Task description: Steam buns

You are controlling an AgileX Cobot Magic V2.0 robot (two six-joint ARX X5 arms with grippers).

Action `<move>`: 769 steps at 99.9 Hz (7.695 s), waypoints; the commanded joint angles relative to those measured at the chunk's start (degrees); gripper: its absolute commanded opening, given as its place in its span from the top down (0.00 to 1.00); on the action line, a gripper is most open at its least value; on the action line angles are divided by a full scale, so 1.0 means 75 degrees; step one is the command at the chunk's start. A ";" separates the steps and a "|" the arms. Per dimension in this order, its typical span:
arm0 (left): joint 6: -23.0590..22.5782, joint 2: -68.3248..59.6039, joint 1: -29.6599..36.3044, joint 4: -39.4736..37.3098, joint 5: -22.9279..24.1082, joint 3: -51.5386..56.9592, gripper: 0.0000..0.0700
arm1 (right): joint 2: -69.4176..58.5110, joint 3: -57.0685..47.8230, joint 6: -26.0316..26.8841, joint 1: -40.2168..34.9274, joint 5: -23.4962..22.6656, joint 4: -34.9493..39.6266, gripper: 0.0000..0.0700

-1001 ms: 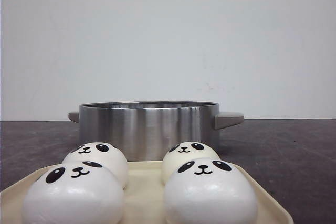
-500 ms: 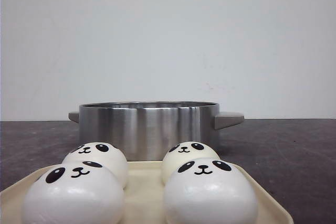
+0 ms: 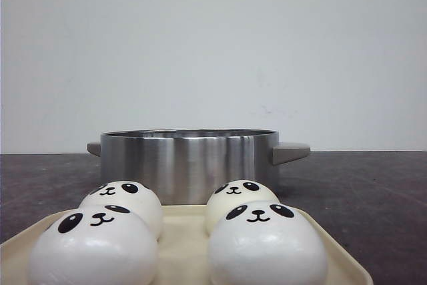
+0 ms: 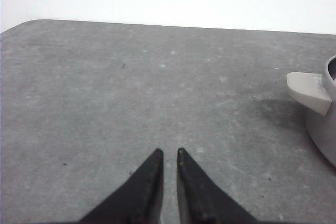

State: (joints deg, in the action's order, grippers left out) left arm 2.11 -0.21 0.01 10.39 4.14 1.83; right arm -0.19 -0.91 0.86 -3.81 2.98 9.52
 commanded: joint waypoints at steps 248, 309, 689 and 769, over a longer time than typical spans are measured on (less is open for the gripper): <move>0.1454 -0.2771 0.0114 0.2046 -0.2903 0.5269 0.92 | -0.2229 -0.5388 0.1469 -0.0020 -0.2471 0.2119 0.99; 0.1722 -0.3337 0.0478 0.2276 -0.3337 0.5578 0.03 | -0.3739 -0.6018 0.2031 -0.0379 -0.3188 0.1935 0.11; 0.1061 -0.3698 0.3267 0.3305 -0.2871 0.5578 0.03 | -1.5781 -1.2581 0.2684 -0.4121 -0.0195 0.4319 0.90; 0.1705 -0.4453 0.3316 0.4966 -0.2646 0.5578 0.09 | -1.3592 -1.3403 0.2407 -0.4619 -0.0090 0.4782 0.99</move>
State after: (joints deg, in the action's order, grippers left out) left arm 13.13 -31.22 24.58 47.05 -15.31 42.70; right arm -107.04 -99.26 20.08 -35.94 1.83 46.22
